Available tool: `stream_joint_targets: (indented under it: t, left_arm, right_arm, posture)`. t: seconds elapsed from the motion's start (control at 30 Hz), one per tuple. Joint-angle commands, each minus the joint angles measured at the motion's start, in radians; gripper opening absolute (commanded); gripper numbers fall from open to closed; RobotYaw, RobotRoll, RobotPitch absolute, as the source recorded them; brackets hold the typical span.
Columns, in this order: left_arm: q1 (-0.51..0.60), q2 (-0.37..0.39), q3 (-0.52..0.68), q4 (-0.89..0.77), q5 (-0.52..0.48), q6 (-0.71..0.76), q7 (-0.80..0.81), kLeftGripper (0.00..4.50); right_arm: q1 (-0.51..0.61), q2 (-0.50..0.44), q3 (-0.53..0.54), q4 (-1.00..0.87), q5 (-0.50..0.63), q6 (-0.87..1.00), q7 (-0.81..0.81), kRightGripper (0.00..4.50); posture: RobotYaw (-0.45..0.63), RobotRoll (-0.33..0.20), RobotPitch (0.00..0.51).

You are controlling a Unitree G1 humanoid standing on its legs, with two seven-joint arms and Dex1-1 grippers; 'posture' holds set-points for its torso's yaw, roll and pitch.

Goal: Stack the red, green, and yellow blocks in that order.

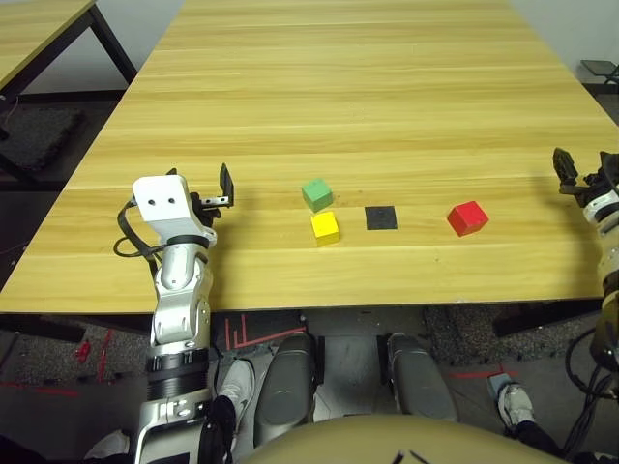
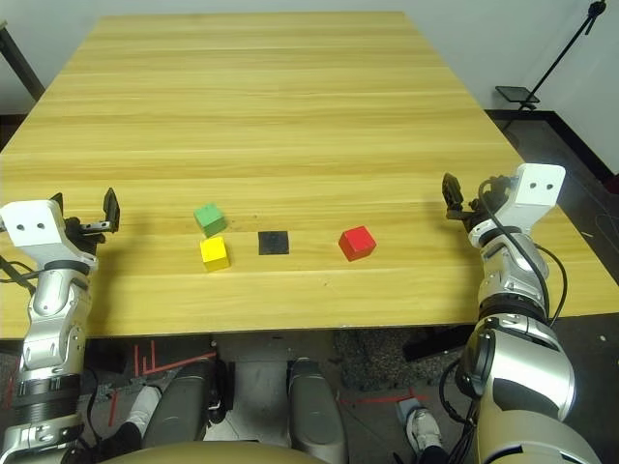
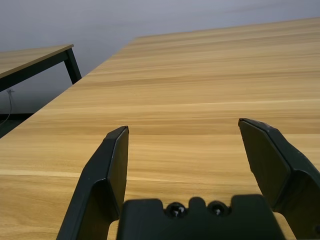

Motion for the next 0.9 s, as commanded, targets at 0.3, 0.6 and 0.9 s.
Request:
stream_joint_targets:
  t: [0.3,0.6,0.9]
  left_arm:
    - [-0.049,0.108,-0.078,-0.174,-0.167,0.236,-0.236,4.46]
    - [-0.159,0.375,-0.171,-0.316,-0.438,0.531,-0.633,4.46]
    - [-0.200,0.460,-0.252,-0.302,-0.407,0.565,-0.729,4.46]
  right_arm:
    - [0.009,-0.098,0.182,-0.241,-0.033,0.205,0.486,4.50]
    - [-0.190,-0.225,0.459,-0.272,-0.186,0.334,0.923,4.50]
    - [-0.326,-0.247,0.877,-0.229,-0.150,0.149,1.072,4.50]
  posture:
    - [0.16,-0.106,0.124]
    - [0.21,-0.148,0.089]
    - [0.28,-0.164,0.065]
